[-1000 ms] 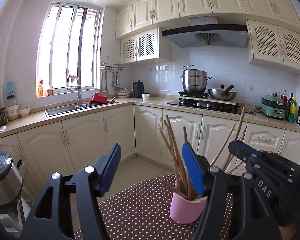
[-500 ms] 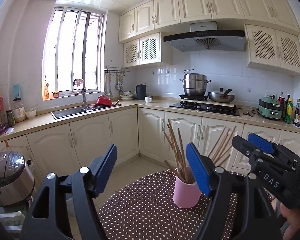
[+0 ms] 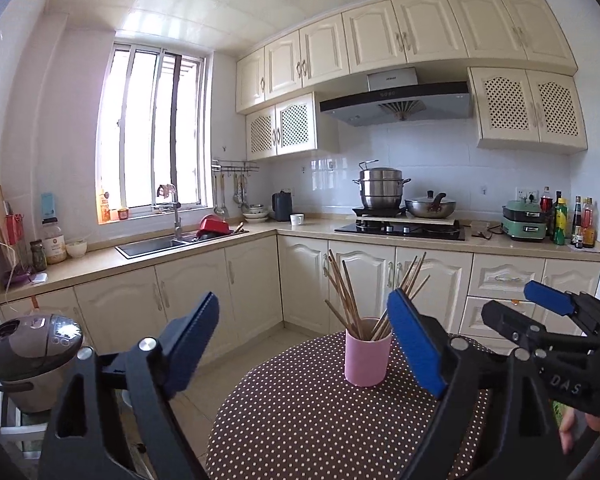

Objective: Organize utensils

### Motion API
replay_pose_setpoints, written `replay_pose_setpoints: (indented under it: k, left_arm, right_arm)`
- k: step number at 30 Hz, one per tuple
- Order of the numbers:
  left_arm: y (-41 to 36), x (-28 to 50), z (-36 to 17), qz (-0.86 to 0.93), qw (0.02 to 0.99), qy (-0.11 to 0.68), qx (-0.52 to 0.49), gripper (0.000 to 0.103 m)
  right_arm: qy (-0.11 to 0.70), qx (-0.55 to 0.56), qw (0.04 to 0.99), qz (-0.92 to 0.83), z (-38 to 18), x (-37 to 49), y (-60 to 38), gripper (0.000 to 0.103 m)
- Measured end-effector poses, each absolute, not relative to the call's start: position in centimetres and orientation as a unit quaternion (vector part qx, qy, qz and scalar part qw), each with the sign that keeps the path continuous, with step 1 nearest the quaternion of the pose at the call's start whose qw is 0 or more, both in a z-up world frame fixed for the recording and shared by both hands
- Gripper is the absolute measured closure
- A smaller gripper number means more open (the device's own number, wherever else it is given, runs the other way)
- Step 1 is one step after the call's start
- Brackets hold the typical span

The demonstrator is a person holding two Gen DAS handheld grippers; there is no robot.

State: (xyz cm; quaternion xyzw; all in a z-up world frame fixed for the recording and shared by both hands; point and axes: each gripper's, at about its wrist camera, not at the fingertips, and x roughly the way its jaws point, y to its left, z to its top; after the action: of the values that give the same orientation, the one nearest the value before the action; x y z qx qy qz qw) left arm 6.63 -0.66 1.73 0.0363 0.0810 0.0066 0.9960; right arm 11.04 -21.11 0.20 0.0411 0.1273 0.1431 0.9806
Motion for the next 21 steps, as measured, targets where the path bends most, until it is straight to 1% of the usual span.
replay_pose_setpoints:
  k: [3,5,7,12,21]
  left_arm:
    - [-0.8,4.1,1.8,0.011,0.996,0.080,0.041,0.015]
    - [-0.9,2.4,1.9,0.013,0.996,0.076,0.044,0.015]
    - [-0.9,1.1,2.0,0.016,0.996,0.074,0.047,0.015]
    - [-0.2,-1.7,2.1,0.003,0.997,0.078,0.028,0.015]
    - [0.9,-4.1,3.0,-0.007,0.997,0.073,0.009,0.014]
  right_arm:
    - [0.119,0.036,0.984,0.131,0.5,8.1,-21.1,0.016]
    - [0.109,0.034,0.985,0.129,0.7,6.2,-21.1,0.015]
    - [0.103,0.030,0.985,0.132,0.8,4.7,-20.9,0.011]
    - [0.090,0.025,0.986,0.135,1.2,1.6,-20.4,0.009]
    - [0.055,0.004,0.991,0.122,2.5,-1.3,-19.3,0.006]
